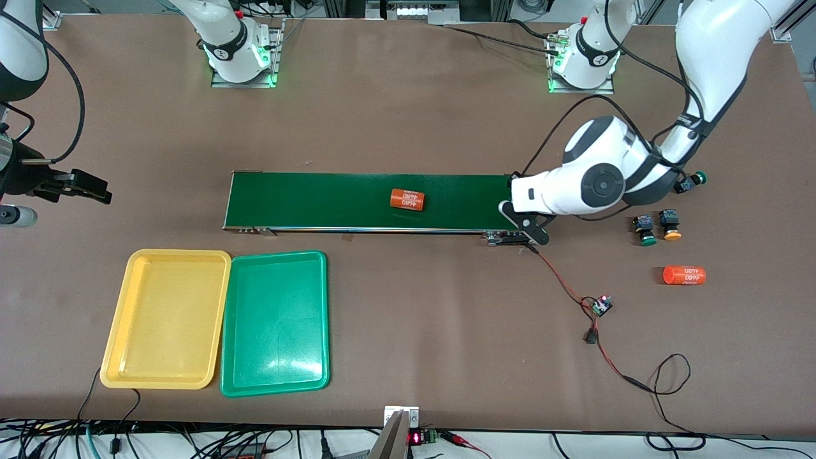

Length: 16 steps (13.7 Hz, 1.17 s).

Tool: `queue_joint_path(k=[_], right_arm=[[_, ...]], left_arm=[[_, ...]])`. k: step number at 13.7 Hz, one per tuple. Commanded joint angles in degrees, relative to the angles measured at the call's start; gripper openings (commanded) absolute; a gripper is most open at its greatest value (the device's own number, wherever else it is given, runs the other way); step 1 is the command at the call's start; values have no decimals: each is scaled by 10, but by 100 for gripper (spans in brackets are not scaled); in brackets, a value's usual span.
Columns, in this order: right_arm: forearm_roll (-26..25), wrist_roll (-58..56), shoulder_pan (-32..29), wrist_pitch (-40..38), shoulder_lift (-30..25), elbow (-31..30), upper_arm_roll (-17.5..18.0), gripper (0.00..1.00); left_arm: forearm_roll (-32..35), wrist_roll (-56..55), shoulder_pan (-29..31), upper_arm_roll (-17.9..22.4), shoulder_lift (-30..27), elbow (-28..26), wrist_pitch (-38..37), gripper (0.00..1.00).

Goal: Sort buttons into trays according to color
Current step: 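Carry the yellow button onto the conveyor and release it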

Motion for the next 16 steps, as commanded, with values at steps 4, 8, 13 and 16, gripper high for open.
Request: queue_joint_path(k=[4, 8, 13, 16], right_arm=[[0, -7, -2, -4, 2, 6, 0, 100], [1, -6, -2, -5, 2, 6, 0, 100], [10, -3, -2, -6, 2, 6, -1, 100], [10, -2, -1, -7, 2, 7, -1, 100]], left_arm=[[57, -193, -23, 6, -24, -16, 14, 0], [87, -206, -24, 41, -7, -18, 62, 0], [89, -255, -43, 50, 12, -18, 99, 0], [126, -298, -76, 60, 14, -17, 100, 1]])
